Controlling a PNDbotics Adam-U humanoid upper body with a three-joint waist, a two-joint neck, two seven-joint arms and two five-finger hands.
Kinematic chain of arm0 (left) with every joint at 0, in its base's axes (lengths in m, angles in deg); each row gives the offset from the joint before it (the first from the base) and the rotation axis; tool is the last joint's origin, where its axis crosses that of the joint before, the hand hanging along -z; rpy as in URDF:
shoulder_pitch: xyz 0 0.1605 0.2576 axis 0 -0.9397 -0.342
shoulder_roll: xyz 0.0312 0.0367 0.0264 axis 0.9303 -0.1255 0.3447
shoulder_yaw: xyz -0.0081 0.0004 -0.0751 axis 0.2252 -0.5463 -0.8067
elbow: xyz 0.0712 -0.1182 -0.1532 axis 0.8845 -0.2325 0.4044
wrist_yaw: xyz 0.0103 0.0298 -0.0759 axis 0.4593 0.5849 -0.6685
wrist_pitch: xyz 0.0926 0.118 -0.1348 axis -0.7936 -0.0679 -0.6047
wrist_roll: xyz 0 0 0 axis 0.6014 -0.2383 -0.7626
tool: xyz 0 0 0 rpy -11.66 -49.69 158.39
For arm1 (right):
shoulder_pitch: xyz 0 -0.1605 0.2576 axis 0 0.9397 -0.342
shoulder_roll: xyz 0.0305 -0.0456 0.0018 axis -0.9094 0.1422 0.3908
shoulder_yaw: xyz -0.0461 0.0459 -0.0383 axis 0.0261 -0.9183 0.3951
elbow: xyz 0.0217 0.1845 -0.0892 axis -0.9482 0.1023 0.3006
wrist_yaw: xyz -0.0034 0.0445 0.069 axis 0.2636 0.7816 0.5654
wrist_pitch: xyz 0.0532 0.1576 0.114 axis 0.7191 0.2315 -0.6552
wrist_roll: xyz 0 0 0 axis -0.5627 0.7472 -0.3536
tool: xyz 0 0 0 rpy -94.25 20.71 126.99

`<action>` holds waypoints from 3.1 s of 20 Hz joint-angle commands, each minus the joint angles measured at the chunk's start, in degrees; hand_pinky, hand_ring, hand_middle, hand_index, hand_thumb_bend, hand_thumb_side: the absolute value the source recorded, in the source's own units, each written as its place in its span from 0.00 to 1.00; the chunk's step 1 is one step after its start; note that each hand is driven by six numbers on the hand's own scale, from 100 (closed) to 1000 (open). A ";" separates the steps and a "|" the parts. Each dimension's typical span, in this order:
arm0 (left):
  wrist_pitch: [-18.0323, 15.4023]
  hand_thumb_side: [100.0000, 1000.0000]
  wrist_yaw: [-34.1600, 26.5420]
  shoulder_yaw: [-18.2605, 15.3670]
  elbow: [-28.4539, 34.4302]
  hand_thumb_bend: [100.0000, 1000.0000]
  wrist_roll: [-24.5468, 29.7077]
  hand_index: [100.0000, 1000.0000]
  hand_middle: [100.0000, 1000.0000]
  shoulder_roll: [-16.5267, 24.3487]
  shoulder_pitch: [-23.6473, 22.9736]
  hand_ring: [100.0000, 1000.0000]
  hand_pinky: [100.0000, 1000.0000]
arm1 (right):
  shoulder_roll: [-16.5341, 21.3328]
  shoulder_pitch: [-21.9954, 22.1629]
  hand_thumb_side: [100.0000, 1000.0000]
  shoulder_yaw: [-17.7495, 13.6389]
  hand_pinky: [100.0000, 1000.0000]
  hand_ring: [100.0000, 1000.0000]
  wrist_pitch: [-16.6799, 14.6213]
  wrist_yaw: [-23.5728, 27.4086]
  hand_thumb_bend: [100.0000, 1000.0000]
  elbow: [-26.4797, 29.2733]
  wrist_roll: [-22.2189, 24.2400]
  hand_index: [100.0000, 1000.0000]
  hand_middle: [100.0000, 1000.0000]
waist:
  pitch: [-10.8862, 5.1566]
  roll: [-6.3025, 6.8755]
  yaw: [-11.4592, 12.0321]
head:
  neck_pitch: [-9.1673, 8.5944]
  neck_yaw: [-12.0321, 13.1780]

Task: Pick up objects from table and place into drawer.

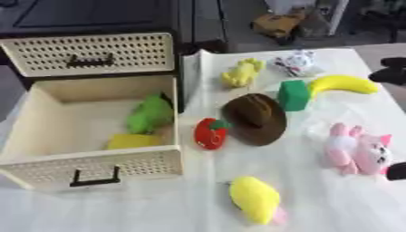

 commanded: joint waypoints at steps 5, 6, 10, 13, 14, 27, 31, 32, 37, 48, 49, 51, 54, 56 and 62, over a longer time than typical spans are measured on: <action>0.51 1.00 0.37 -0.84 0.74 0.00 0.38 0.92 0.64 0.58 0.22 0.73 0.52 | 2.67 0.03 0.77 0.57 0.87 1.00 5.30 -1.06 0.92 0.89 3.06 0.98 0.82 | -0.61 -0.21 -0.11 | -0.41 -1.00; 0.52 1.00 0.36 -0.85 0.74 0.00 0.52 0.92 0.64 0.53 0.26 0.73 0.52 | 2.78 0.00 0.76 0.86 0.87 1.00 6.59 -1.11 0.91 0.88 3.06 0.98 0.80 | -0.58 -0.22 -0.08 | -0.50 -1.09; 0.67 1.00 0.33 -0.88 0.74 0.00 0.88 0.91 0.63 0.30 0.28 0.73 0.51 | 3.11 -0.47 0.73 2.26 0.86 1.00 10.55 -1.73 0.91 0.34 3.68 0.97 0.80 | -0.38 -0.26 0.13 | -0.92 -1.43; 0.73 1.00 0.36 -0.91 0.74 0.00 0.99 0.91 0.63 0.10 0.33 0.72 0.51 | 2.90 -1.09 0.72 3.32 0.86 1.00 11.79 -1.88 0.92 -1.10 4.56 0.97 0.81 | -0.15 -0.23 0.39 | -1.21 -1.72; 0.69 1.00 0.36 -0.94 0.74 0.00 0.98 0.91 0.63 0.06 0.35 0.72 0.51 | 2.83 -1.30 0.71 3.53 0.86 1.00 11.93 -1.86 0.92 -1.56 4.70 0.97 0.81 | -0.09 -0.21 0.45 | -1.23 -1.69; 0.74 1.00 0.31 -1.11 0.74 0.00 0.91 0.90 0.62 -0.90 0.03 0.72 0.51 | 2.28 -5.09 0.70 6.54 0.86 1.00 13.37 -4.99 0.86 -11.62 4.44 0.96 0.82 | 0.46 -0.11 1.11 | -2.39 -2.39; 0.79 1.00 0.37 -1.17 0.74 0.00 0.91 0.89 0.62 -1.06 -0.08 0.72 0.51 | 2.05 -5.46 0.66 7.01 0.86 1.00 13.12 -5.61 0.84 -13.15 4.32 0.97 0.83 | 0.66 -0.07 1.23 | -2.52 -2.46; 0.82 1.00 0.40 -1.23 0.74 0.00 0.91 0.89 0.62 -1.21 -0.13 0.72 0.51 | 1.83 -5.76 0.65 7.36 0.86 1.00 13.48 -5.88 0.84 -14.11 4.83 0.97 0.83 | 0.79 -0.05 1.35 | -2.61 -2.54; 0.89 1.00 0.42 -1.32 0.74 0.00 1.03 0.89 0.62 -1.69 -0.38 0.72 0.50 | 1.33 -8.14 0.58 8.92 0.86 1.00 12.81 -6.90 0.79 -18.98 6.77 0.96 0.82 | 1.02 0.01 1.79 | -3.03 -2.78; 1.31 1.00 0.51 -1.78 0.74 0.00 0.84 0.89 0.62 -2.49 -0.91 0.72 0.50 | 0.22 -10.30 0.58 10.78 0.84 0.98 11.19 -8.02 0.78 -22.84 4.91 0.85 0.73 | 1.49 -0.10 2.39 | -3.01 -2.97; 1.35 1.00 0.53 -1.85 0.74 0.00 0.75 0.89 0.62 -2.53 -0.96 0.72 0.50 | 0.15 -10.25 0.58 10.84 0.84 0.98 11.09 -8.09 0.77 -22.89 4.85 0.83 0.70 | 1.50 -0.14 2.40 | -2.98 -2.99; 1.38 1.00 0.46 -1.87 0.74 0.00 0.65 0.89 0.62 -2.60 -0.93 0.72 0.50 | 0.05 -10.21 0.57 11.00 0.84 0.97 10.97 -8.30 0.76 -22.93 4.81 0.80 0.67 | 1.53 -0.17 2.39 | -3.00 -2.91; 1.45 1.00 0.43 -1.85 0.74 0.00 0.73 0.89 0.62 -2.65 -0.93 0.72 0.51 | -0.10 -10.34 0.56 11.35 0.82 0.94 10.84 -8.63 0.74 -23.17 4.85 0.77 0.63 | 1.55 -0.18 2.48 | -3.01 -2.90; 1.44 1.00 0.41 -1.90 0.74 0.00 0.72 0.89 0.62 -2.70 -0.96 0.72 0.51 | -0.15 -10.40 0.55 11.51 0.79 0.90 10.76 -8.82 0.70 -23.28 4.82 0.76 0.63 | 1.58 -0.17 2.61 | -2.90 -2.88; 1.37 1.00 0.33 -2.00 0.74 0.00 0.72 0.89 0.61 -2.80 -1.09 0.72 0.51 | -0.34 -10.43 0.54 11.87 0.74 0.86 10.56 -9.19 0.66 -23.55 4.61 0.75 0.63 | 1.68 -0.16 2.86 | -2.89 -2.92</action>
